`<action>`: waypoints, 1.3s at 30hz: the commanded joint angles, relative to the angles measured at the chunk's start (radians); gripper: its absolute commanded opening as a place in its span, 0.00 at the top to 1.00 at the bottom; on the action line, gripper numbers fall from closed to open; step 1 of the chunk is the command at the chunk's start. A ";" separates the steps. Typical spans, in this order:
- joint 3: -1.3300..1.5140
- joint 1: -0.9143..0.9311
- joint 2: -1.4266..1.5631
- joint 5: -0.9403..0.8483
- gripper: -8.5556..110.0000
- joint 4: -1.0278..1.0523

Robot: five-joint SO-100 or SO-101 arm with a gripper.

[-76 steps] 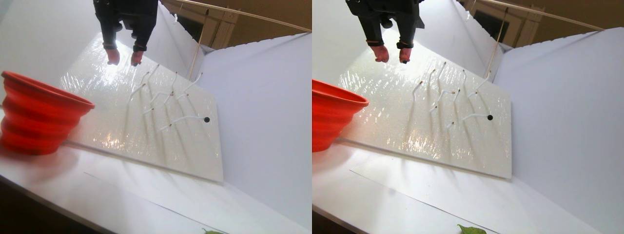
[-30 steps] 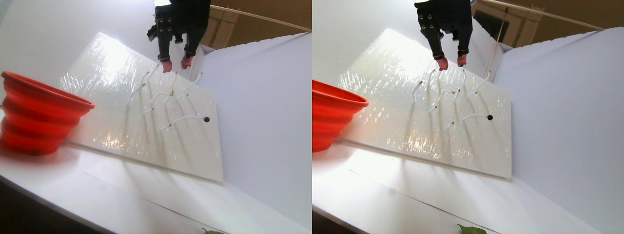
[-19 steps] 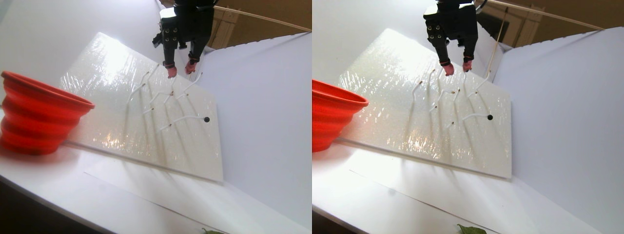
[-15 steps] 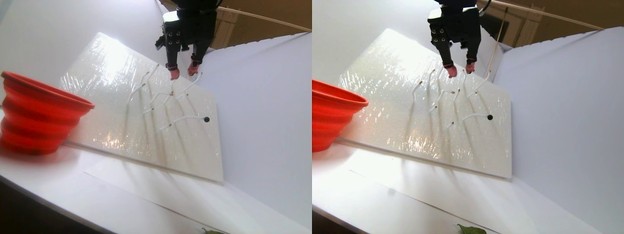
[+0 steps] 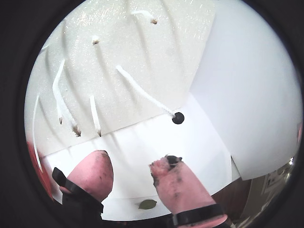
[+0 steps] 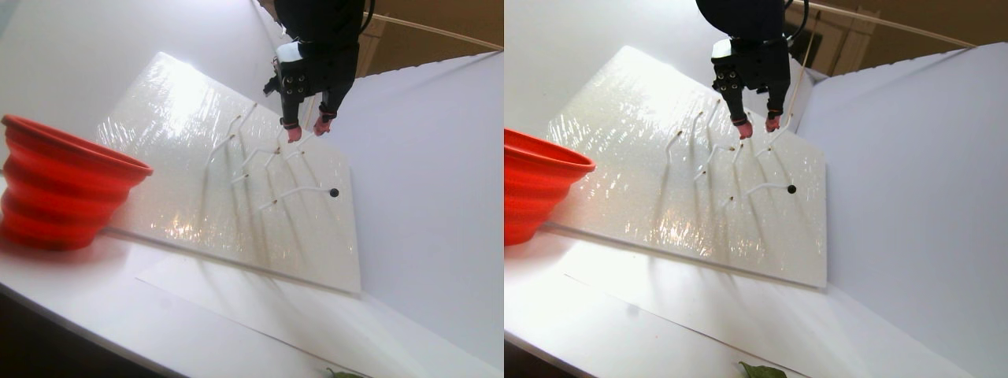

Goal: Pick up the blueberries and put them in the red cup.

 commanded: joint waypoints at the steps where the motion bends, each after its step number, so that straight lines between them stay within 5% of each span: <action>1: -0.120 0.067 0.000 -0.008 0.80 -0.040; 39: -0.331 0.146 -0.313 -0.075 0.79 -0.169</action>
